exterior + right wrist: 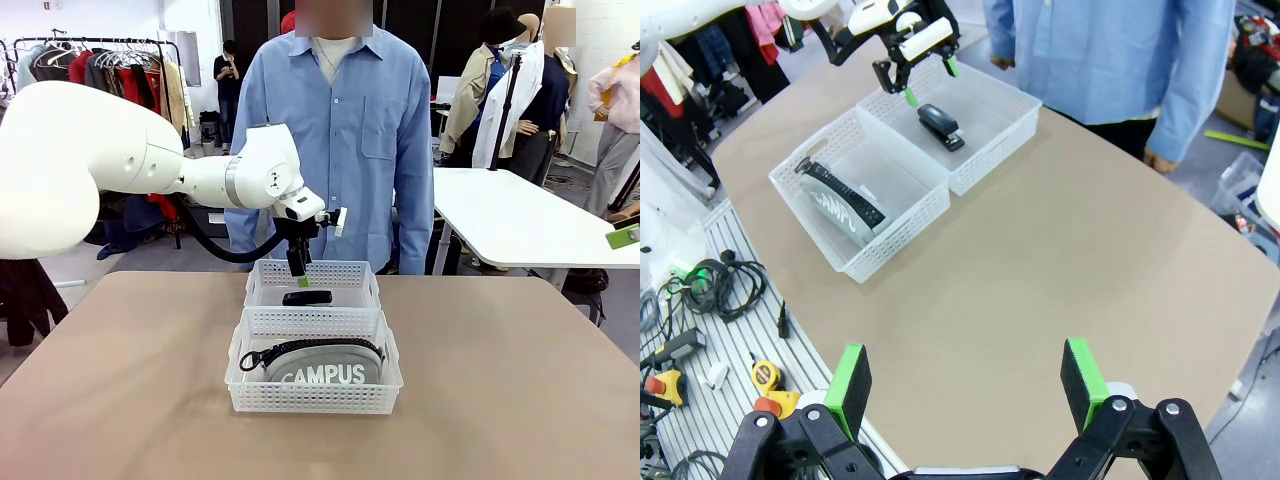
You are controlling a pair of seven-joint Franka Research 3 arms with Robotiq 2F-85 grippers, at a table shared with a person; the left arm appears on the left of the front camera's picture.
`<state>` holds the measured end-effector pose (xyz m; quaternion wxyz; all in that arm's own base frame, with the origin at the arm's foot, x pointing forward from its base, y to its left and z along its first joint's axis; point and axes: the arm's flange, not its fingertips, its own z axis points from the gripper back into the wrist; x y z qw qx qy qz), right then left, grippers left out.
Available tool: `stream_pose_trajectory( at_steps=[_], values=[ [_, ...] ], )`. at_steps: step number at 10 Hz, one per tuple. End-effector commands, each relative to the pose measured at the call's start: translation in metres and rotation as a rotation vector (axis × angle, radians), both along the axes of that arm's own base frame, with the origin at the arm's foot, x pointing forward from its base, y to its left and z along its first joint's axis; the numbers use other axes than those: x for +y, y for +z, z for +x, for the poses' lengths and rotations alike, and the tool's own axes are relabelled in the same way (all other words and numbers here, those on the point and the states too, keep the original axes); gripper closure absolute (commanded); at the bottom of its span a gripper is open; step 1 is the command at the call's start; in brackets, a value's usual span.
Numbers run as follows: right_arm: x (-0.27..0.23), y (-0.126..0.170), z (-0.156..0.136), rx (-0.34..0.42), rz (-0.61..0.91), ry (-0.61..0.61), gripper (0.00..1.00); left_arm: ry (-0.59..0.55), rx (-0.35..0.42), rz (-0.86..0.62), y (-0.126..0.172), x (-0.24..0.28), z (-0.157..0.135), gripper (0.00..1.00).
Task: Distribute items into two baskets.
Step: Place the picked Stapler into the Organizing basket as instructed by the person.
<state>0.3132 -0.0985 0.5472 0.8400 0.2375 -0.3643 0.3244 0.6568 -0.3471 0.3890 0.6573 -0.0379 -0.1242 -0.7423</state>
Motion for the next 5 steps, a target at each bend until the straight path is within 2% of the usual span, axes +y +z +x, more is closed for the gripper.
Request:
stream_pose_trajectory(
  at_steps=[1,3,5],
  values=[
    [0.000,0.001,0.001,-0.014,0.015,0.011,0.00,0.010,0.000,-0.001,0.002,0.001,0.000,0.00],
    [0.000,0.001,0.001,-0.014,0.015,0.011,0.00,0.000,0.000,0.000,0.000,0.000,0.000,0.00],
    [0.000,0.001,0.001,-0.014,0.015,0.011,0.00,0.113,-0.027,-0.001,0.032,0.036,-0.021,0.00]
  ],
)
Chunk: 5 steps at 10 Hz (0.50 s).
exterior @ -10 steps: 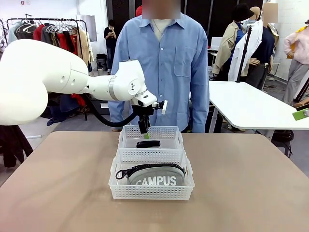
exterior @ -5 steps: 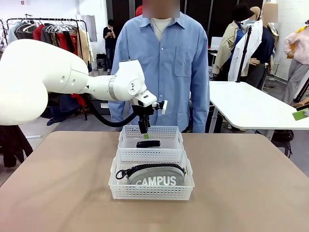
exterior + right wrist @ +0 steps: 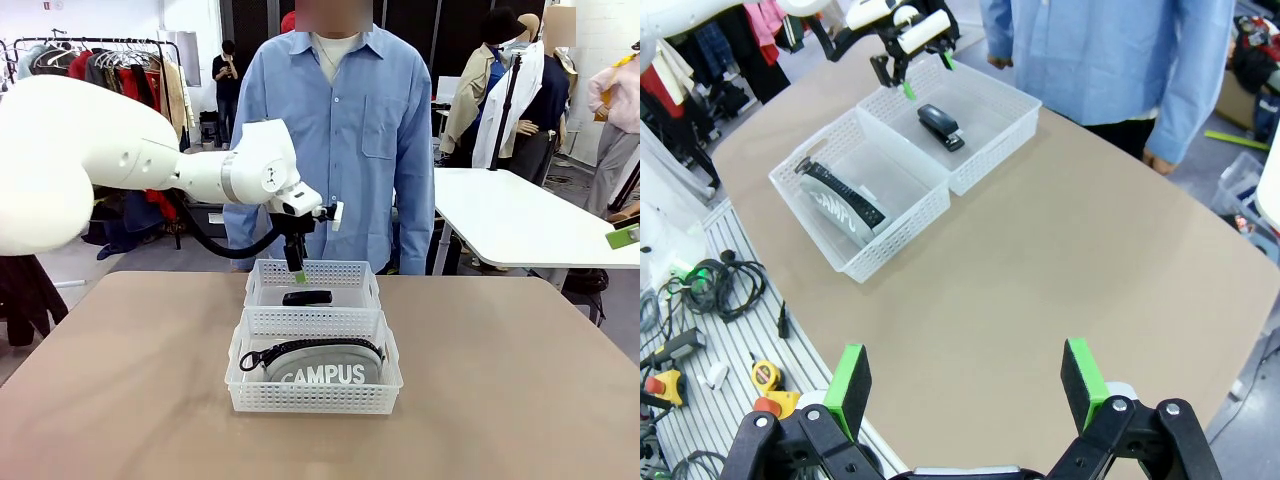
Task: Distribute items into two baskets.
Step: Place the picked Stapler into the Organizing basket as instructed by the person.
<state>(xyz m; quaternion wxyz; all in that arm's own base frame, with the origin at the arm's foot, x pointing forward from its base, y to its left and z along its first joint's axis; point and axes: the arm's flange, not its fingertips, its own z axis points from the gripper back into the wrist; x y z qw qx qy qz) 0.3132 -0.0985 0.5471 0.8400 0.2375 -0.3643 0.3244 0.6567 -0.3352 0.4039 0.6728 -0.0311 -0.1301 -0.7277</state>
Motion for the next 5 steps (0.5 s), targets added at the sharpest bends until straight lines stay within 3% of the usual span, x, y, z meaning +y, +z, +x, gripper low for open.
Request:
stream_pose_trajectory(
  at_steps=[1,5],
  values=[
    [0.000,0.001,0.001,-0.014,0.015,0.010,0.00,0.093,-0.027,-0.023,0.032,0.047,-0.039,0.00],
    [0.000,0.001,0.001,-0.014,0.015,0.010,0.00,0.322,-0.095,-0.131,0.088,0.160,-0.122,0.00]
  ],
)
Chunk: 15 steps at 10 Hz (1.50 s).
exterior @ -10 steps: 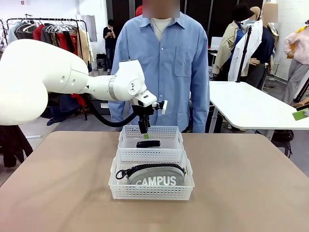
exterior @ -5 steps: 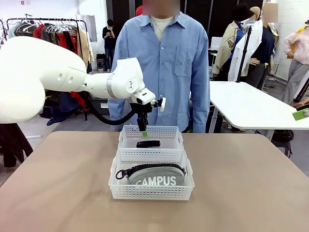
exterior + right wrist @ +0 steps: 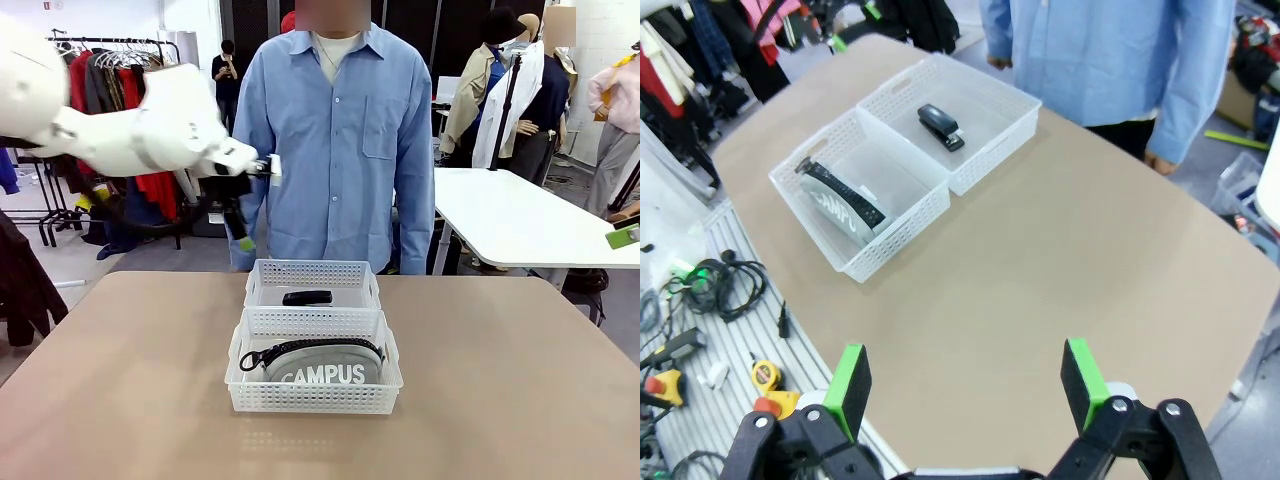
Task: Distribute items into two baskets.
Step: Place the picked Stapler into the Organizing basket as instructed by the person.
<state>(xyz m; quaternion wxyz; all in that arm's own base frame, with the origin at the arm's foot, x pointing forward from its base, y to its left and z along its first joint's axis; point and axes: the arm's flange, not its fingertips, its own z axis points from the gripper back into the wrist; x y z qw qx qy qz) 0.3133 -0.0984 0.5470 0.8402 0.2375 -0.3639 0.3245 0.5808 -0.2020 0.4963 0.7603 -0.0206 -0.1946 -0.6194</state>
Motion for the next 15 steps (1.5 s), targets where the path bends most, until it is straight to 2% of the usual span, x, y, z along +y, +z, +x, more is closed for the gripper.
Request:
stream_pose_trajectory(
  at_steps=[1,3,6,9,12,15],
  values=[
    [0.000,0.001,0.000,-0.015,0.016,0.010,0.00,0.118,-0.024,-0.050,0.010,0.059,-0.071,0.00],
    [0.000,0.001,0.000,-0.015,0.016,0.010,0.00,0.215,-0.021,-0.085,0.029,0.113,-0.102,0.00],
    [0.000,0.001,0.000,-0.015,0.016,0.010,0.00,0.290,-0.087,-0.196,0.066,0.182,-0.136,0.00],
    [0.000,0.001,0.000,-0.015,0.016,0.010,0.00,0.311,-0.113,-0.316,0.062,0.240,-0.157,0.00],
    [0.000,0.001,0.000,-0.015,0.016,0.010,0.00,0.324,-0.128,-0.375,0.051,0.269,-0.170,0.00],
    [0.000,0.001,0.000,-0.015,0.016,0.010,0.00,0.346,-0.179,-0.410,0.044,0.289,-0.177,0.00]
  ],
)
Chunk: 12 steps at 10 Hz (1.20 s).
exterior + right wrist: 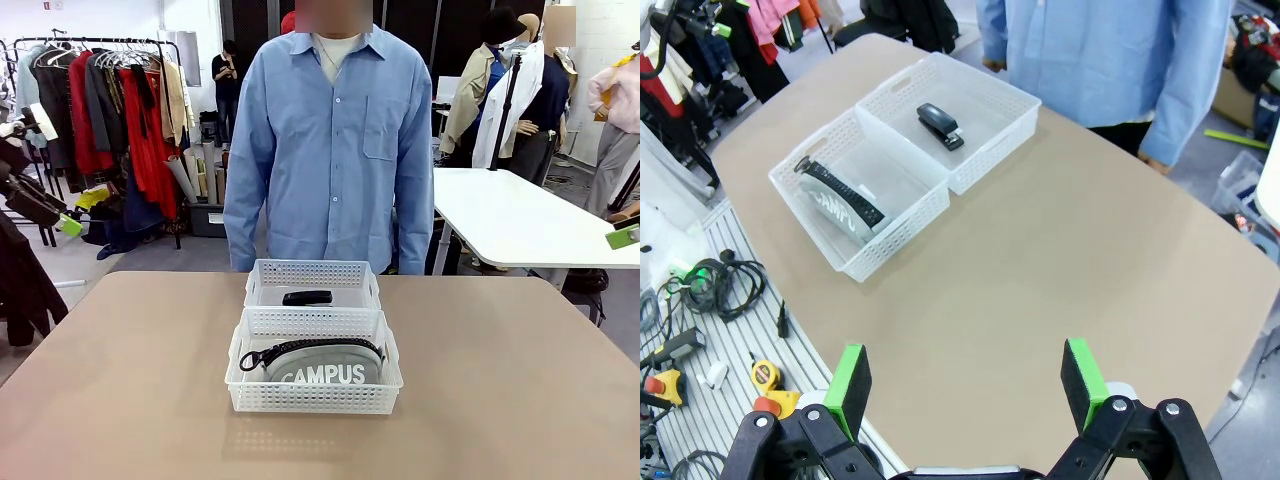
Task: Distribute items into two baskets.
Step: Place the picked Stapler into the Organizing basket as instructed by the person.
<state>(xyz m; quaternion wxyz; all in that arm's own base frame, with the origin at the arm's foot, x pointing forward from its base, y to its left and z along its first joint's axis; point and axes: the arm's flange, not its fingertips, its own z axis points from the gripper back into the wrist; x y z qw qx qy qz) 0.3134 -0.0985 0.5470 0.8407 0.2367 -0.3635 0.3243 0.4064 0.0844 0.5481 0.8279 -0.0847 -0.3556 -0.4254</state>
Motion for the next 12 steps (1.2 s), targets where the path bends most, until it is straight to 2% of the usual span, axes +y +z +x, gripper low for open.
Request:
stream_pose_trajectory(
  at_steps=[1,3,4,12],
  values=[
    [-0.0004,0.0010,0.0004,-0.016,0.017,0.011,0.00,-0.009,-0.057,-0.037,-0.0093,0.0064,-0.0021,0.00],
    [-0.0004,0.0010,0.0004,-0.016,0.017,0.011,0.00,0.011,-0.097,-0.047,-0.0087,0.0052,0.0024,0.00],
    [-0.0004,0.0010,0.0004,-0.016,0.017,0.011,0.00,0.009,-0.025,-0.017,-0.0020,0.0072,-0.0015,0.00],
    [-0.0004,0.0010,0.0004,-0.016,0.017,0.011,0.00,0.009,-0.025,-0.017,-0.0020,0.0072,-0.0015,0.00]
  ],
)
